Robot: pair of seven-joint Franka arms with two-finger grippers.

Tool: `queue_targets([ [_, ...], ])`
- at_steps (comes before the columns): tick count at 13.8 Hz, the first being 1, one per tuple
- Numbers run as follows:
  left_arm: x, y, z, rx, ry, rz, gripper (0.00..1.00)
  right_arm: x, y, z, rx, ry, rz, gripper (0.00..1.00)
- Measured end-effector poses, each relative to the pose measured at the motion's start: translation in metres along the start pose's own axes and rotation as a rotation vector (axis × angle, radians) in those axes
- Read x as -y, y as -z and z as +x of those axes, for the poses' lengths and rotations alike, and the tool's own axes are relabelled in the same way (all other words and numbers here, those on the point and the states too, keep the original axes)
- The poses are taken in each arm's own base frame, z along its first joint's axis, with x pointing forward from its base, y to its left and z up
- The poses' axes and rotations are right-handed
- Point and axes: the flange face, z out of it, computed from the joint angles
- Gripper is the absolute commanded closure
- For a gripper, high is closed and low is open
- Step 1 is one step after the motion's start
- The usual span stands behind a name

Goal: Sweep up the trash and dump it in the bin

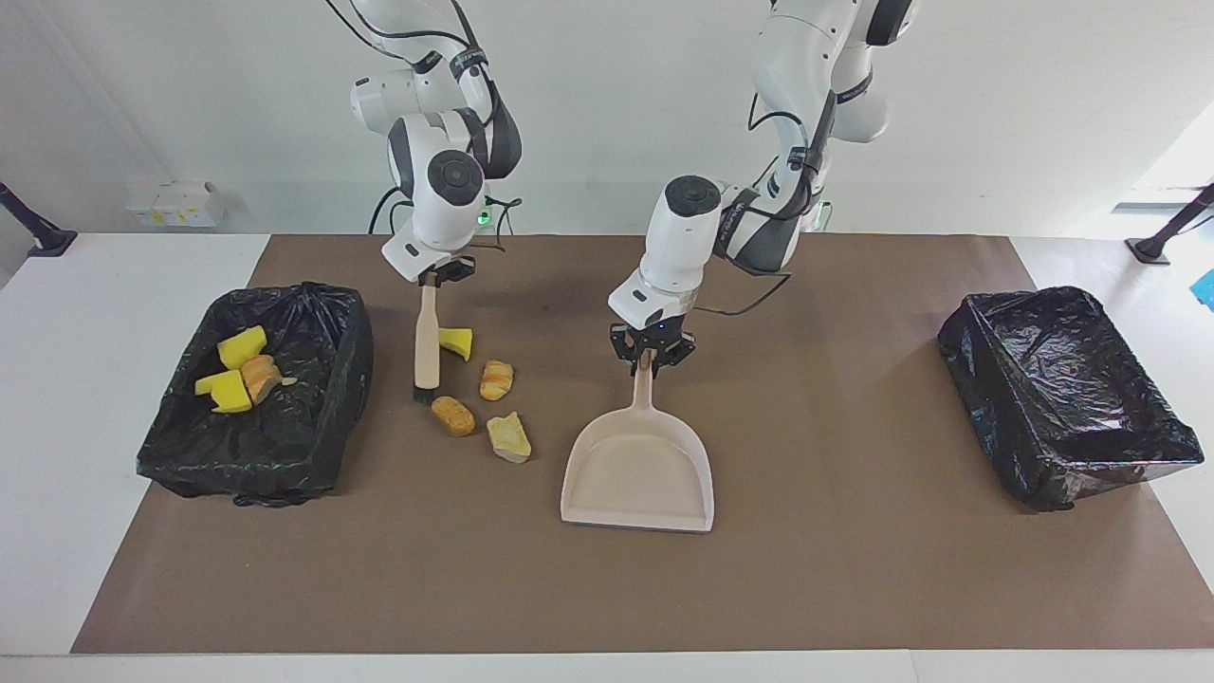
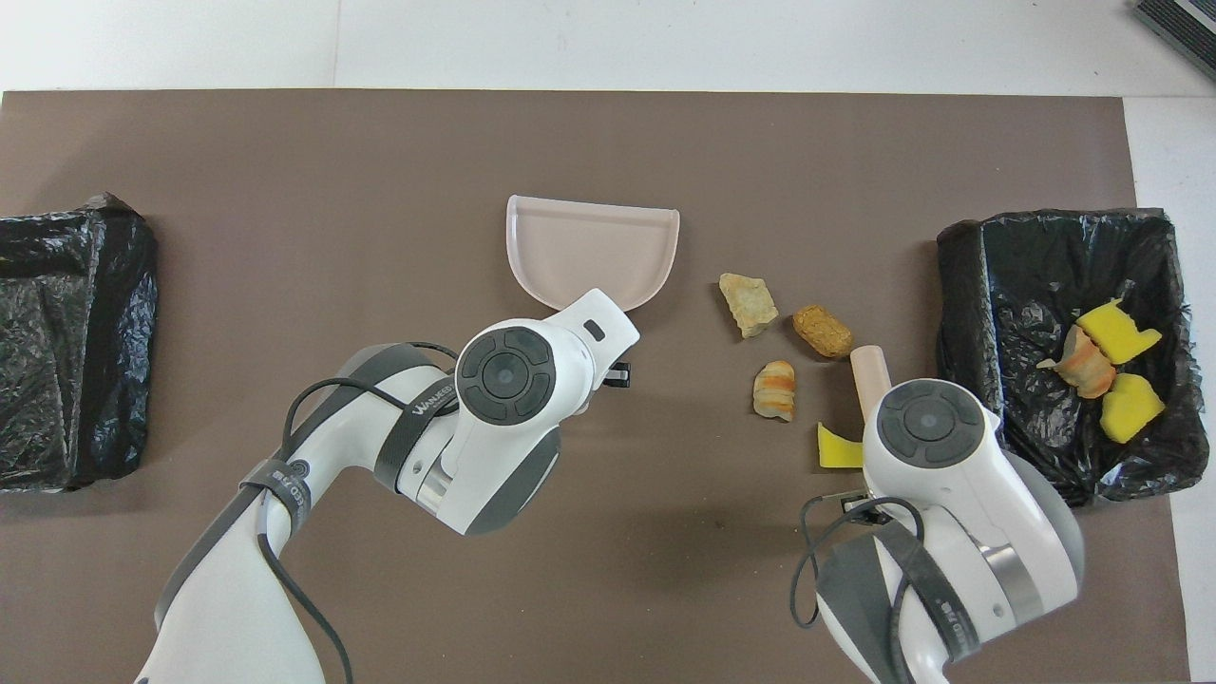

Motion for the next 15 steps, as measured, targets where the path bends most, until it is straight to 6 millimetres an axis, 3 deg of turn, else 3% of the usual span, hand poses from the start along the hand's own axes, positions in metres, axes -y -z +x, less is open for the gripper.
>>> queue_targets([
  [2,0.009,0.006,0.008,-0.015,0.015,0.002,1.0,0.023,-0.003,0.001,0.006,0.017,0.053,1.0],
  [5,0.038,0.021,0.031,-0.048,-0.016,0.006,1.0,0.041,0.006,-0.001,0.02,0.044,0.157,1.0],
  [8,0.087,0.032,0.052,-0.034,-0.195,0.037,1.0,0.058,0.025,0.006,0.026,0.065,0.293,1.0],
  [11,0.129,0.055,0.057,0.038,-0.317,0.067,1.0,0.074,0.047,0.019,0.014,0.078,0.348,1.0],
  [13,0.149,0.073,0.054,0.099,-0.417,0.077,1.0,0.07,0.069,0.021,0.007,0.048,0.355,1.0],
  [15,0.168,0.084,0.049,0.165,-0.561,0.072,1.0,0.045,0.093,0.025,-0.03,0.016,0.323,1.0],
])
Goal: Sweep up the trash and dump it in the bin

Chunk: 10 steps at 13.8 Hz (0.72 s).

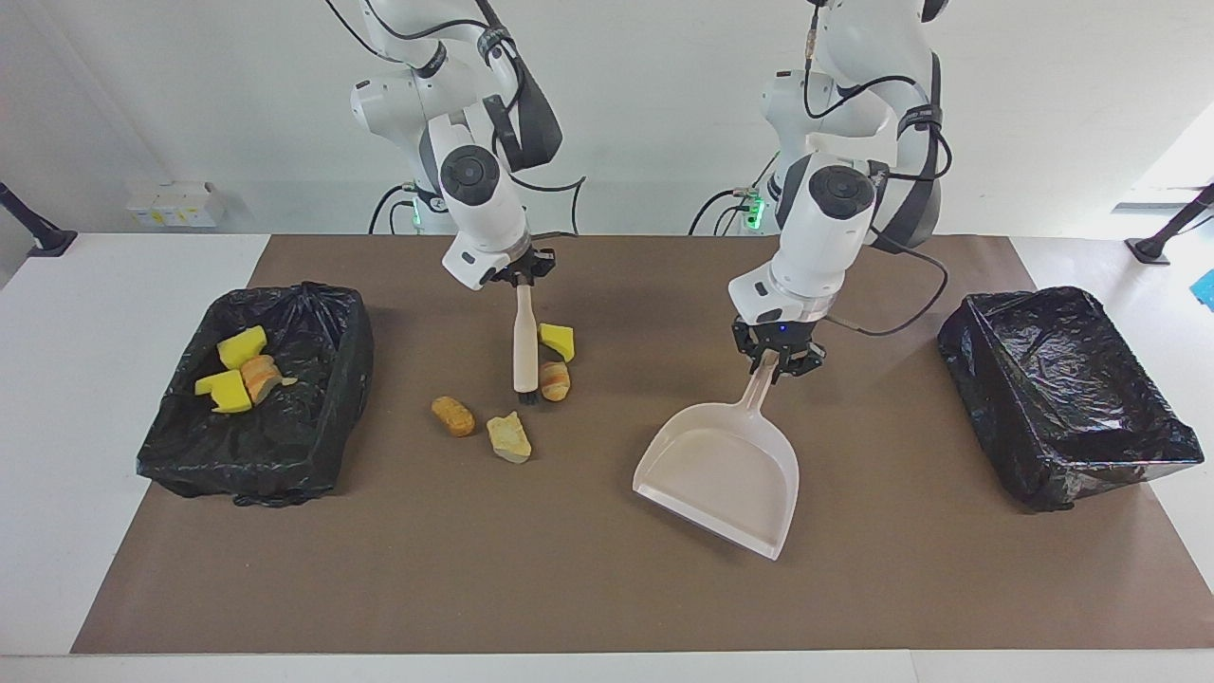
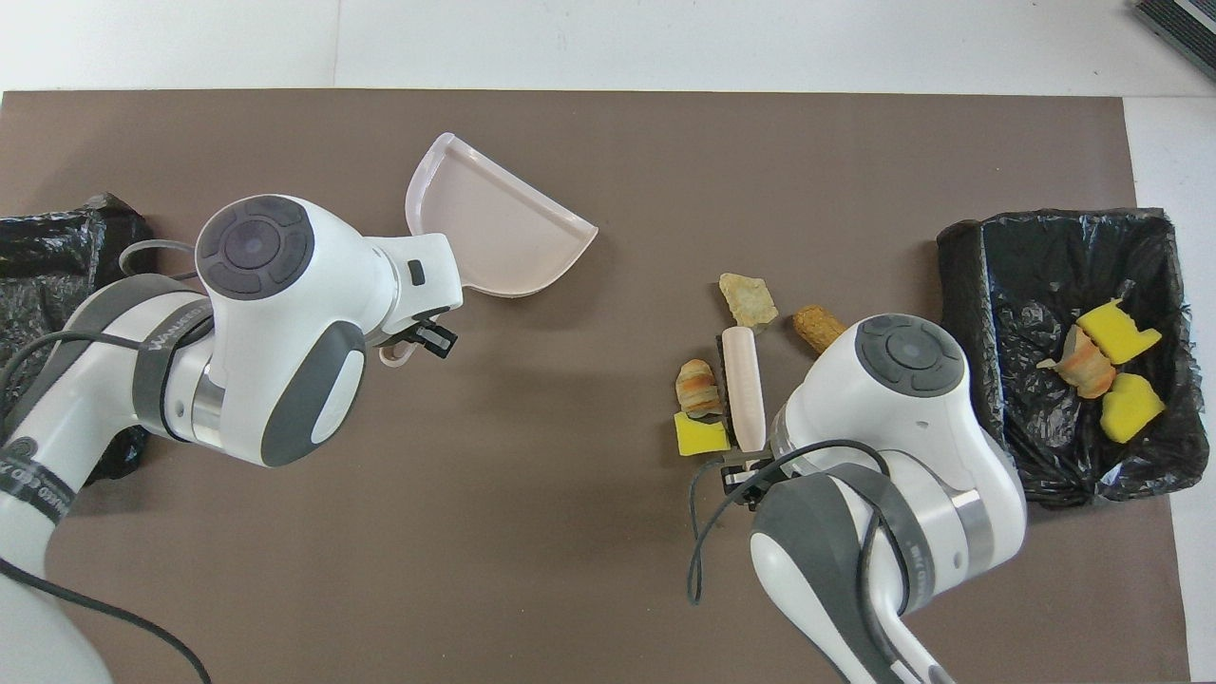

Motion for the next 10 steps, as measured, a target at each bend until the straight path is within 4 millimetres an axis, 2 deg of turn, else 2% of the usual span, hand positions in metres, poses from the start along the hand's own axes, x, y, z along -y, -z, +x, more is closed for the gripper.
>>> queue_targets([
  [2,0.017,0.001,-0.016,0.06,-0.166,-0.026,1.0,-0.034,0.024,0.011,-0.071,-0.007,-0.107,1.0],
  [5,0.039,-0.002,-0.032,0.095,-0.4,-0.061,1.0,-0.06,0.035,0.025,-0.113,0.06,-0.231,1.0],
  [7,0.046,-0.005,-0.038,0.102,-0.543,-0.079,1.0,-0.08,0.041,0.044,-0.124,0.085,-0.258,1.0],
  [10,0.04,-0.01,-0.042,0.101,-0.687,-0.09,1.0,-0.094,0.021,0.076,-0.109,0.114,-0.295,1.0],
])
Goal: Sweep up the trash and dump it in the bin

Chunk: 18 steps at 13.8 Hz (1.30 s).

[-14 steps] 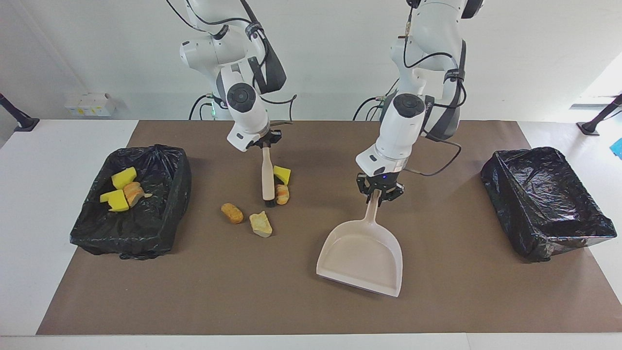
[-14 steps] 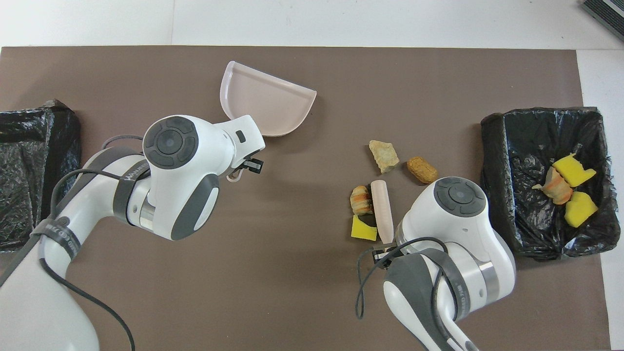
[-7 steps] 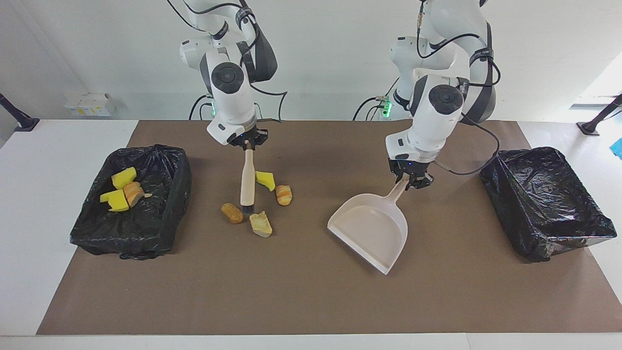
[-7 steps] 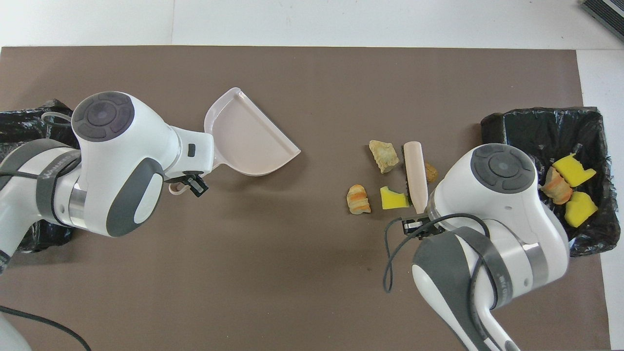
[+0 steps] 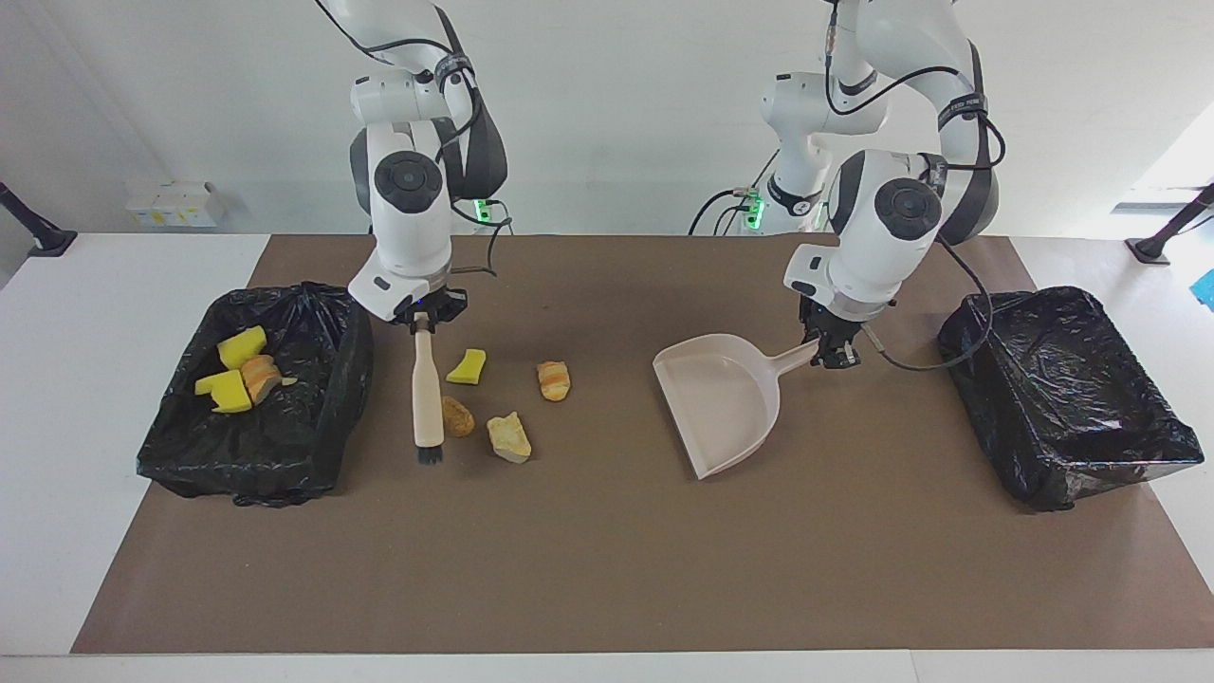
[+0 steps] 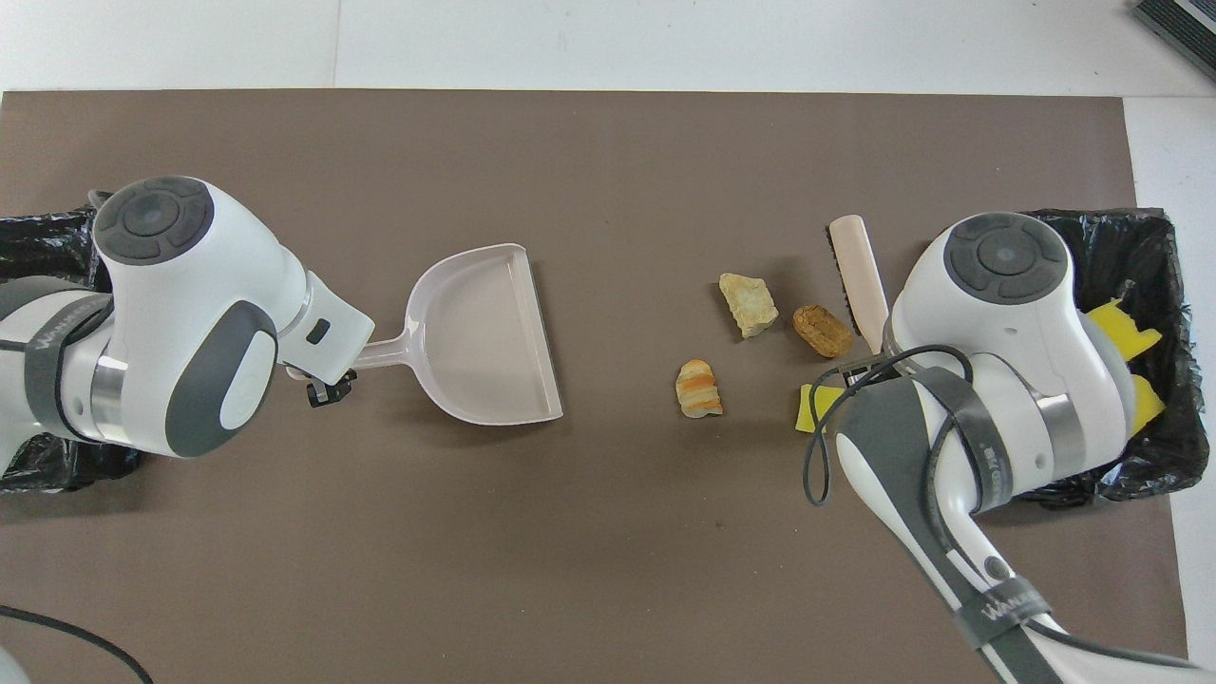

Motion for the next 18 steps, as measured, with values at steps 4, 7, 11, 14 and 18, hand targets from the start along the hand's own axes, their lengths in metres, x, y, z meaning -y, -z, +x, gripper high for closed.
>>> queue_targets([
  [4,-0.014,-0.014,-0.004,-0.003,-0.074,0.015,1.0,-0.011,-0.032,0.002,0.066,0.076,-0.041,1.0],
  [7,-0.025,-0.03,-0.011,-0.011,-0.073,0.038,1.0,0.001,-0.054,-0.011,0.117,0.087,-0.014,1.0],
  [11,-0.028,-0.032,-0.012,-0.016,-0.075,0.05,1.0,0.024,-0.067,-0.028,0.163,0.048,0.147,1.0],
  [14,-0.031,-0.034,-0.006,-0.018,-0.082,0.057,1.0,0.054,-0.062,-0.033,0.176,0.022,0.251,1.0],
  [18,-0.042,-0.036,0.016,-0.026,-0.091,0.076,1.0,0.113,-0.051,-0.037,0.194,-0.068,0.41,1.0],
])
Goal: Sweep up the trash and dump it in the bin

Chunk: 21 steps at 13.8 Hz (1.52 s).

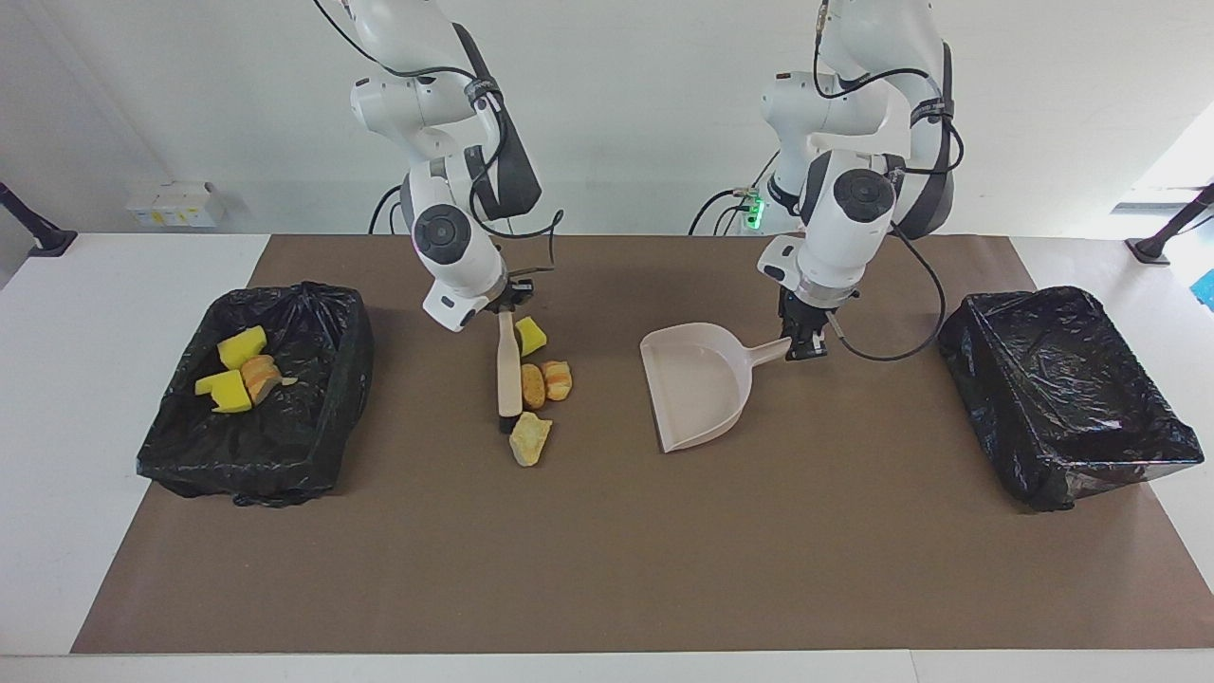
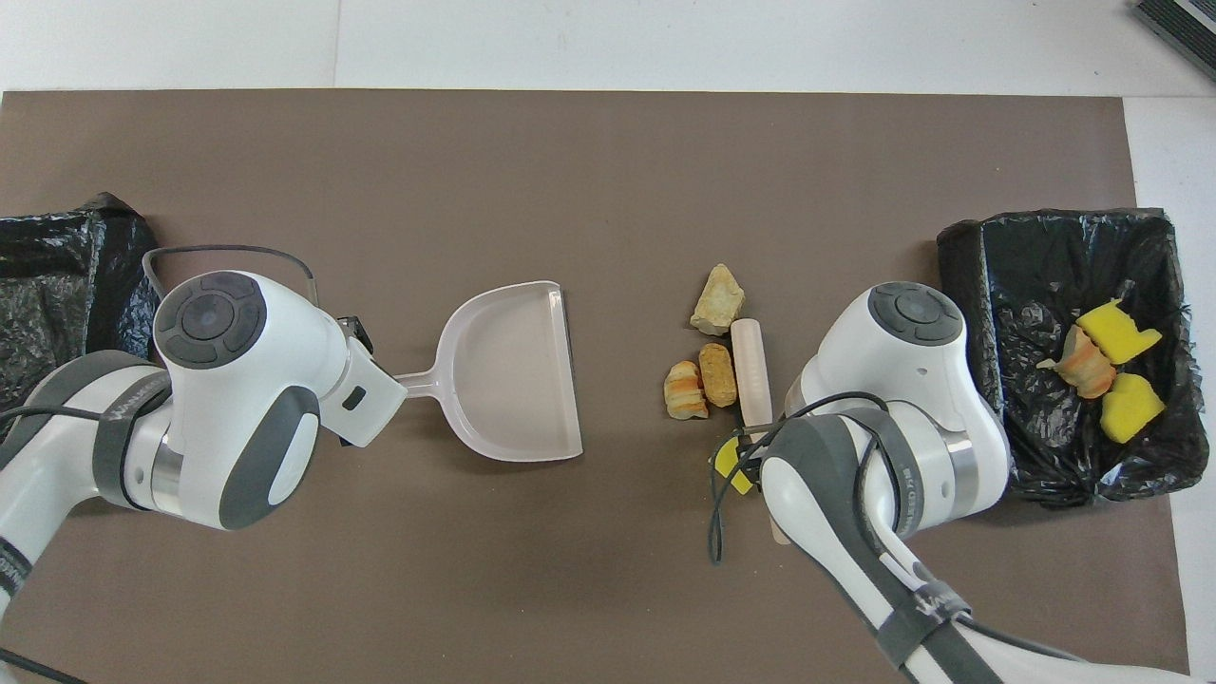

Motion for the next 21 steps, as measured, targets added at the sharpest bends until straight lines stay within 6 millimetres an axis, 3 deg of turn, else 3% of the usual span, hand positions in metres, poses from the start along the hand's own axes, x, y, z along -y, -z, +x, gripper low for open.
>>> queue_targets([
  [6,-0.003,-0.003,0.003,0.003,0.013,-0.006,1.0,0.082,-0.018,-0.002,-0.01,-0.073,0.239,1.0],
  [9,-0.005,-0.012,0.009,0.005,0.008,-0.011,1.0,0.116,-0.008,-0.005,-0.004,-0.095,0.374,1.0],
  [12,-0.005,-0.017,0.012,-0.007,0.002,0.011,1.0,0.138,0.021,-0.006,-0.032,-0.115,0.417,1.0],
  [14,-0.006,-0.021,0.011,-0.012,0.002,0.02,1.0,0.139,0.045,-0.012,-0.048,-0.137,0.385,1.0],
  [17,-0.005,-0.023,0.01,-0.041,0.015,0.018,1.0,0.109,0.077,-0.033,-0.089,-0.167,0.151,1.0],
  [19,-0.001,-0.023,0.004,-0.071,0.01,0.009,1.0,0.083,0.079,-0.047,-0.092,-0.163,-0.019,1.0],
  [21,0.003,-0.024,-0.005,-0.08,0.005,0.007,1.0,0.06,0.057,-0.06,-0.055,-0.172,-0.12,1.0],
])
